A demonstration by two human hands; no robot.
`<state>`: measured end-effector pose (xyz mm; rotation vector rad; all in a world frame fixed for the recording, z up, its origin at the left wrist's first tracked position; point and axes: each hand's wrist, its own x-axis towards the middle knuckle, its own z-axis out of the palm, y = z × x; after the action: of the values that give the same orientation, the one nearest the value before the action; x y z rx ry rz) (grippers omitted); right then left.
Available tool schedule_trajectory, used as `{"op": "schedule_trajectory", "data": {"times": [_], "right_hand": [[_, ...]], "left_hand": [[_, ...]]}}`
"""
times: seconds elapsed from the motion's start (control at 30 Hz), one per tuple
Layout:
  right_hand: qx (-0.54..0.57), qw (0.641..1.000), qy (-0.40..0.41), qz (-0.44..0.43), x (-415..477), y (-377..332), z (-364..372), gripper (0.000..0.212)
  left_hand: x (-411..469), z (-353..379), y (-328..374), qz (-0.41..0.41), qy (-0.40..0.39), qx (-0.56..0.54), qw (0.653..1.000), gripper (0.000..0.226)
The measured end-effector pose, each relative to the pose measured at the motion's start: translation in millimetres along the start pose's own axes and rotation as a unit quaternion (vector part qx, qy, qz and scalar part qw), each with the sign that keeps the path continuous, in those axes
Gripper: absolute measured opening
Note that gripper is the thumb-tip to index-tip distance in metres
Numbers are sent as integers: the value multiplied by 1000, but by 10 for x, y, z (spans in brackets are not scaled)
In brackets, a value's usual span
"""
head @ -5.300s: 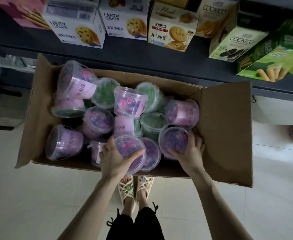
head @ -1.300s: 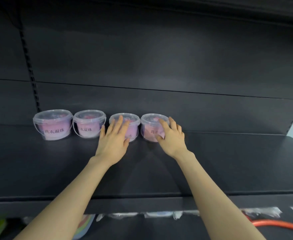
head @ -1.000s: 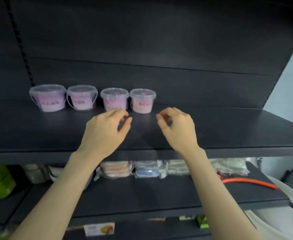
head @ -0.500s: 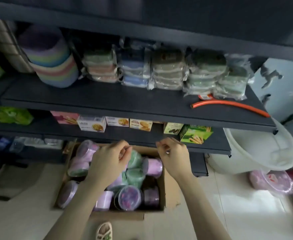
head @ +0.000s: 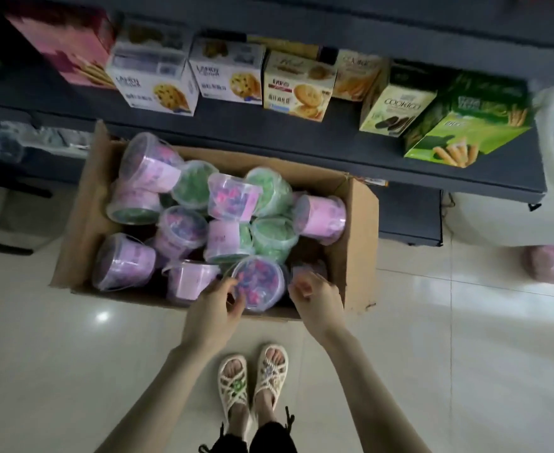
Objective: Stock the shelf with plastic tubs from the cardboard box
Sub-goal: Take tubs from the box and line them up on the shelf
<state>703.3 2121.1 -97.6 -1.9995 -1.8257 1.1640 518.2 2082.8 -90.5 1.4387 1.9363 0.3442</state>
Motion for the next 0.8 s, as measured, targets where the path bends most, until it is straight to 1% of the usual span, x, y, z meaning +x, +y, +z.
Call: {"op": "schedule_trajectory", "data": {"times": [0.07, 0.13, 0.17, 0.23, 0.27, 0.3, 0.37, 0.43, 0.5, 0.53, 0.57, 0.63, 0.7, 0.73, 0.8], "right_hand": [[13, 999, -21, 26, 119, 128, 209, 11], [53, 996, -36, 54, 244, 232, 389, 13], [68, 994, -52, 71, 312, 271, 465, 20], [83, 986, -99, 107, 436, 312, 588, 47], [96, 981, -120, 121, 475, 325, 649, 55], [110, 977, -131, 128, 494, 329, 707, 55], [130, 975, -120, 134, 486, 319, 782, 43], [133, 978, -90, 133, 465, 317, 798, 32], [144, 977, -77, 134, 435, 281, 778, 30], [169, 972, -74, 143, 420, 242, 761, 29], [203, 964, -69, 154, 411, 186, 745, 28], [255, 950, -48, 175, 378, 54, 728, 29], [267, 946, -34, 183, 332, -61, 734, 34], [272, 945, -35, 180, 307, -114, 735, 36], [320, 932, -45, 164, 256, -214, 719, 39]], "left_hand": [[115, 207, -174, -30, 3, -15, 999, 31], [214, 379, -348, -65, 2, -24, 998, 39], [258, 448, -436, -84, 0, -30, 996, 43], [333, 555, -557, -118, -7, -57, 991, 51], [366, 597, -591, -127, -19, -72, 989, 54], [393, 629, -605, -126, -29, -80, 988, 55], [426, 659, -603, -103, -31, -90, 990, 49], [420, 641, -604, -91, -15, -132, 987, 43], [375, 572, -624, -96, 5, -176, 980, 45], [348, 533, -630, -95, 15, -203, 974, 47], [320, 494, -628, -94, 27, -242, 965, 50], [279, 392, -563, -110, 40, -341, 933, 59], [274, 279, -479, -124, 33, -419, 899, 68], [285, 224, -451, -124, 23, -439, 890, 71], [310, 126, -404, -105, 5, -439, 893, 69]]}}
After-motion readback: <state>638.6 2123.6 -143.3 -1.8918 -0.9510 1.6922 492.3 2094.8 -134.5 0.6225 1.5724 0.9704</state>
